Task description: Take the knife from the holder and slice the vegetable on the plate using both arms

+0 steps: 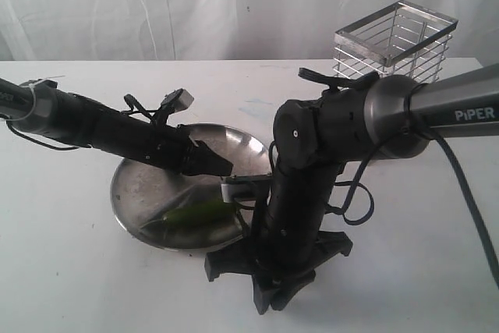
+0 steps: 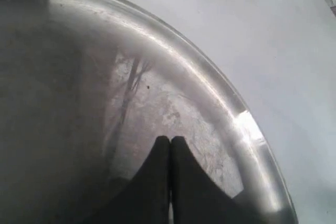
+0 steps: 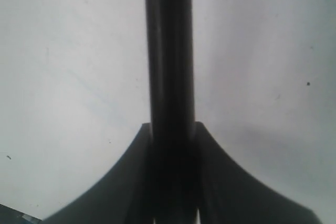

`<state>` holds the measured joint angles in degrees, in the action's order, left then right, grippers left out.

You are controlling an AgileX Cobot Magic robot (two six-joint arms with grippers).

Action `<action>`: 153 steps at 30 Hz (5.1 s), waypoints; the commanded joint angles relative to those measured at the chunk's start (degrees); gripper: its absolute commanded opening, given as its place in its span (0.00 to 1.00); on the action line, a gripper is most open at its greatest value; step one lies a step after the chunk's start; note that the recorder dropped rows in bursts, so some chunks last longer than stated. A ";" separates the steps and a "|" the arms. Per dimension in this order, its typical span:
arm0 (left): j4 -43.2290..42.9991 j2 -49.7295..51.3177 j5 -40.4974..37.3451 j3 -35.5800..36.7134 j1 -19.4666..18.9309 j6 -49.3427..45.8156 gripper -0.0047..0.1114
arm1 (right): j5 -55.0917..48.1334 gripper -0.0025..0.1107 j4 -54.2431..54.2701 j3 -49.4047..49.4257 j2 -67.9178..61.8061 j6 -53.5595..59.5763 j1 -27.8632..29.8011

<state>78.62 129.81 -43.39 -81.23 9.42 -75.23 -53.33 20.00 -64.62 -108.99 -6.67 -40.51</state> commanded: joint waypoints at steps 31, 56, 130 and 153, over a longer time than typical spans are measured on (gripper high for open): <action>-5.67 -0.08 3.82 6.47 2.93 -2.76 0.04 | -3.98 0.02 -7.44 0.08 0.17 -2.36 0.61; -1.25 -5.05 1.27 8.07 2.40 -2.97 0.04 | -1.74 0.02 -6.50 -0.26 0.27 -2.94 0.61; -11.63 -5.05 6.40 8.34 2.53 9.21 0.04 | -6.25 0.02 -12.05 -1.99 1.47 -3.41 0.61; -24.25 -18.86 -11.26 11.32 2.69 9.55 0.04 | 1.19 0.02 -12.40 -1.99 3.33 -3.65 0.61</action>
<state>57.29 113.76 -54.87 -71.79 11.17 -67.19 -52.88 8.51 -66.76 -107.42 -10.32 -40.05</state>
